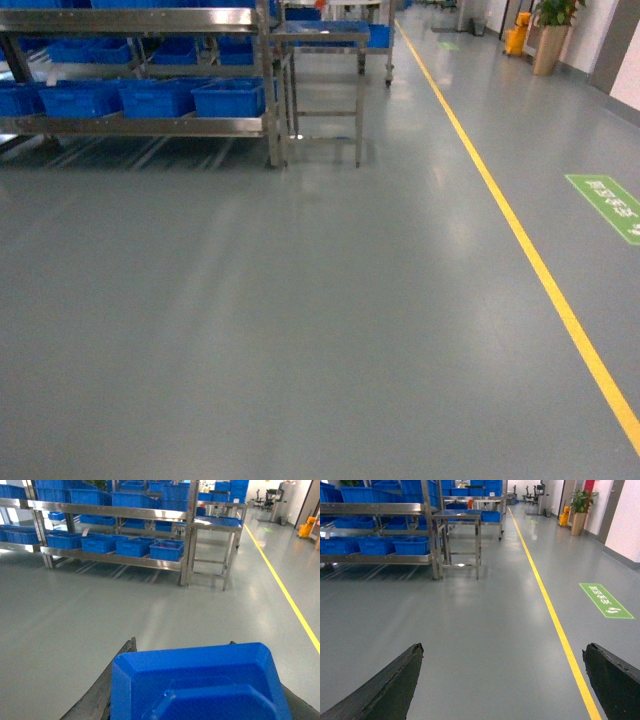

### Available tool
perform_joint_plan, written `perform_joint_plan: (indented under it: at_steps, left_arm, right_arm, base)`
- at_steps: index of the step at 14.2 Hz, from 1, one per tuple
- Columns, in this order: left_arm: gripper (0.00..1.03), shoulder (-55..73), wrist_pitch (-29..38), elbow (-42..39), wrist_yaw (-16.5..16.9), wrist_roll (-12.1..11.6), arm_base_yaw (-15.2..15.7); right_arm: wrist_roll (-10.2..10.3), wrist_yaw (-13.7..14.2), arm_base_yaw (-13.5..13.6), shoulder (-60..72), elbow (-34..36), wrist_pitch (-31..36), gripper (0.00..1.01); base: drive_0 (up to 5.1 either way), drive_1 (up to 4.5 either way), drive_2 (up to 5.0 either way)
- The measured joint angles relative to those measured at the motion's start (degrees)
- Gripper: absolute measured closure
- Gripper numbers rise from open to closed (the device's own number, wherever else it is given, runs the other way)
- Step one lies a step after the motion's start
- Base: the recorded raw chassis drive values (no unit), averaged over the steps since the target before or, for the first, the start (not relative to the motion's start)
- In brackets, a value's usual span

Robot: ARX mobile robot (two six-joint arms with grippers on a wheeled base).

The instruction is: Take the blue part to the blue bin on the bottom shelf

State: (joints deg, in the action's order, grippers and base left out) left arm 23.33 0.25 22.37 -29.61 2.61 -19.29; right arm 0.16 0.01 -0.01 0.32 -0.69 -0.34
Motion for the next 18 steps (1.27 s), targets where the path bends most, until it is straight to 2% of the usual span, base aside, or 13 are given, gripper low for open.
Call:
perform_joint_plan:
  at_steps: [18]
  left_arm:
    - [0.59, 0.17, 0.13, 0.0, 0.09, 0.0, 0.0]
  right_arm:
    - [0.0, 0.0, 0.0, 0.0, 0.02, 0.07, 0.03]
  base:
    - [0.0, 4.28, -4.3]
